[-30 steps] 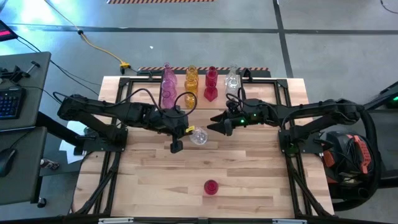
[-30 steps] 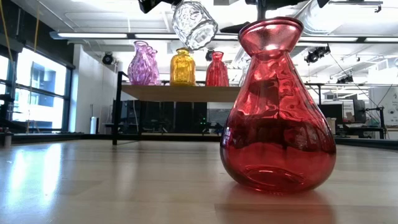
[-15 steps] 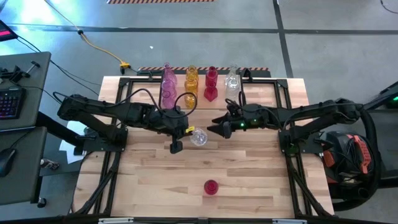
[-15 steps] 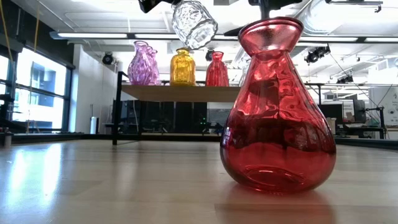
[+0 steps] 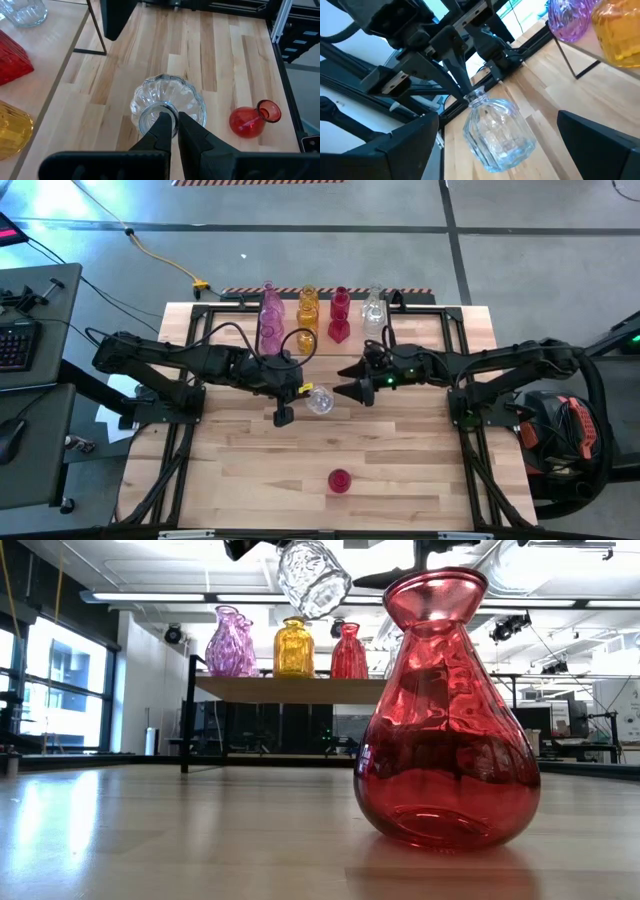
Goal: Sort vases onto shelf
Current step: Put the transparent vase on the shelf and align it with the other transparent vases
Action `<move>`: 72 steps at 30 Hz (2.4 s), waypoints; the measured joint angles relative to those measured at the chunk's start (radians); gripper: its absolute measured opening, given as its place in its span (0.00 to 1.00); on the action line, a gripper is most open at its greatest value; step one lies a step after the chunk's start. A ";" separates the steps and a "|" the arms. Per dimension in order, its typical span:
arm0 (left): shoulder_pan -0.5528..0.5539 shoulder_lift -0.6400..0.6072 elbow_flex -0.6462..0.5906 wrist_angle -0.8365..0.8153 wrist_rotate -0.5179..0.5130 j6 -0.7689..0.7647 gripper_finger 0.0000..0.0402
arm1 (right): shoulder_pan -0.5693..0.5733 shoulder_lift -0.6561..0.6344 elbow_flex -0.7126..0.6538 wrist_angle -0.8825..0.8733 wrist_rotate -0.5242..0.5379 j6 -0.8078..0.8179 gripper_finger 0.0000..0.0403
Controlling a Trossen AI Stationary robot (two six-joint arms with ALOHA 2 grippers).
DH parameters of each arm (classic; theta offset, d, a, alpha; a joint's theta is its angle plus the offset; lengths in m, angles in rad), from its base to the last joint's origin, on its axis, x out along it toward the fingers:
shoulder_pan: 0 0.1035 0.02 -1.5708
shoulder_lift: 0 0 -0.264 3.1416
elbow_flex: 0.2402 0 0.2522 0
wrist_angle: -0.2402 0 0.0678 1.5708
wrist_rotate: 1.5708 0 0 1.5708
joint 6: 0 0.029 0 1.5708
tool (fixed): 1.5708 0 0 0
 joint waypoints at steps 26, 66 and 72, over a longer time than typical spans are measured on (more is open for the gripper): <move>0.013 0.001 0.000 0.036 0.067 -0.001 0.01 | 0.024 0.257 0.071 0.173 -0.143 -0.143 0.97; 0.013 0.006 0.000 0.011 0.065 -0.002 0.04 | 0.047 0.393 0.399 -0.342 -0.154 -0.298 0.71; 0.025 0.006 0.000 0.011 0.067 -0.010 0.10 | 0.046 0.393 0.399 -0.341 -0.151 -0.285 0.70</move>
